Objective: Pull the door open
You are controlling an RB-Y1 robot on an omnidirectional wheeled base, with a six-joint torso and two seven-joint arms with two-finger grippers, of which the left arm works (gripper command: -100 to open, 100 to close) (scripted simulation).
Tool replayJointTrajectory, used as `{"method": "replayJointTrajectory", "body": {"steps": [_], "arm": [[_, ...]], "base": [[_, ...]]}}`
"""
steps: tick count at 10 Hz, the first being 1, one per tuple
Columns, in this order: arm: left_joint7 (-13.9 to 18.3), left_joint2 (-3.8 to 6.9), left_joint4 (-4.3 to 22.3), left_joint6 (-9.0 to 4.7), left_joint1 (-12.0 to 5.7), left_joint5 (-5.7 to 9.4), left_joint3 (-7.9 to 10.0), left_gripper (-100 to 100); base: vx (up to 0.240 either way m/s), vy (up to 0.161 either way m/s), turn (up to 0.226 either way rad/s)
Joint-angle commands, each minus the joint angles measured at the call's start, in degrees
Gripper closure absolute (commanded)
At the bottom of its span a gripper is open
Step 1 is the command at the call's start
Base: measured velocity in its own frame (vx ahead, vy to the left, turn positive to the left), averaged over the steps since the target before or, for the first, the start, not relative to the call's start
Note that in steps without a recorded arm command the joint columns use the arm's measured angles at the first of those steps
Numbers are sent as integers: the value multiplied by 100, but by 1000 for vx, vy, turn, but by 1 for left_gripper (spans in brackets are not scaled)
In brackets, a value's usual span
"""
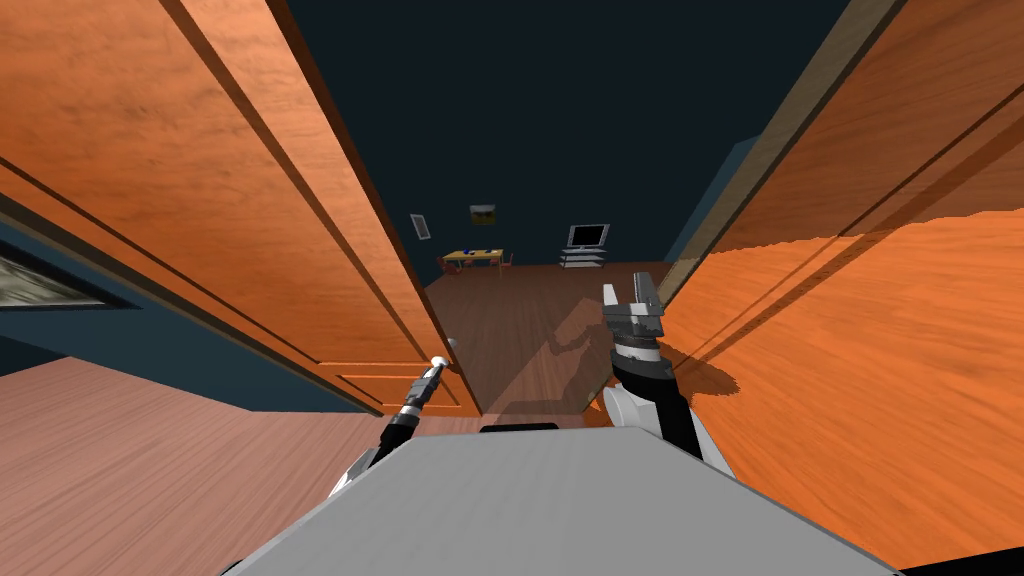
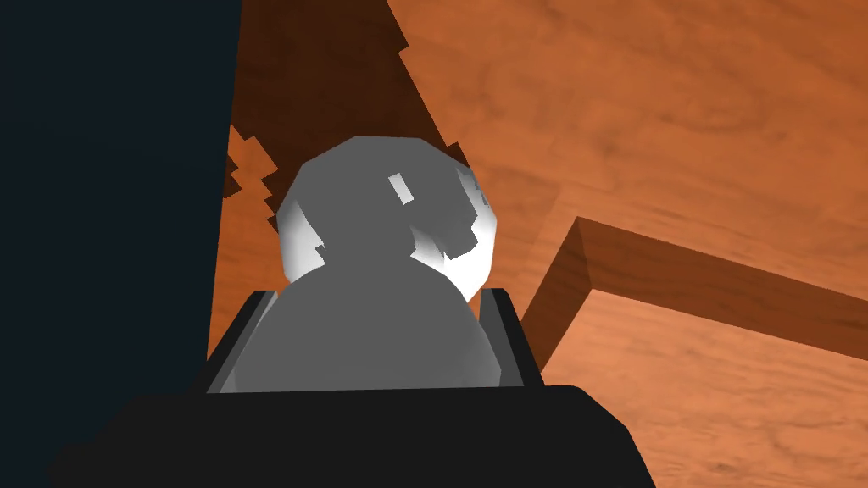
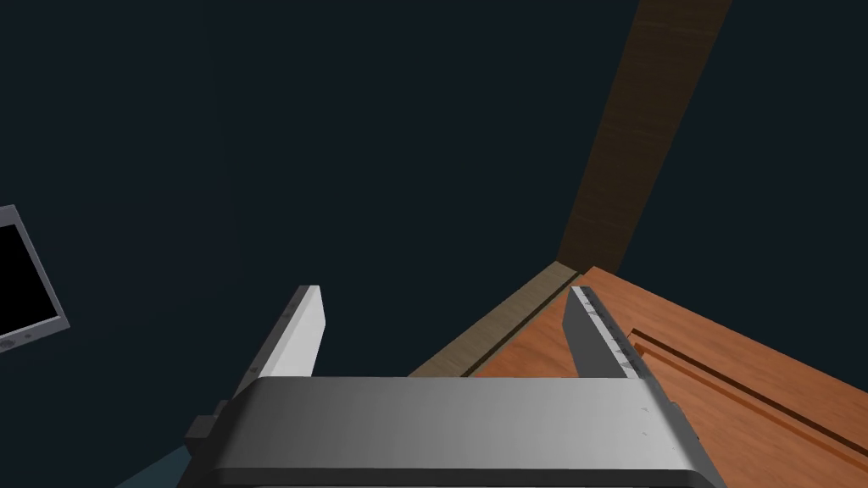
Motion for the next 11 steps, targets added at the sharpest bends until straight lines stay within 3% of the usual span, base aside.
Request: {"method": "replayJointTrajectory", "body": {"steps": [1, 10, 11], "arm": [[252, -9, -6, 16, 8, 70, -24, 100], [1509, -25, -37, 115, -34, 502, -157, 100], [1530, -25, -37, 115, -34, 502, -157, 100]], "base": [[-28, 12, -44], [-42, 22, -62], [-34, 17, -35]]}}
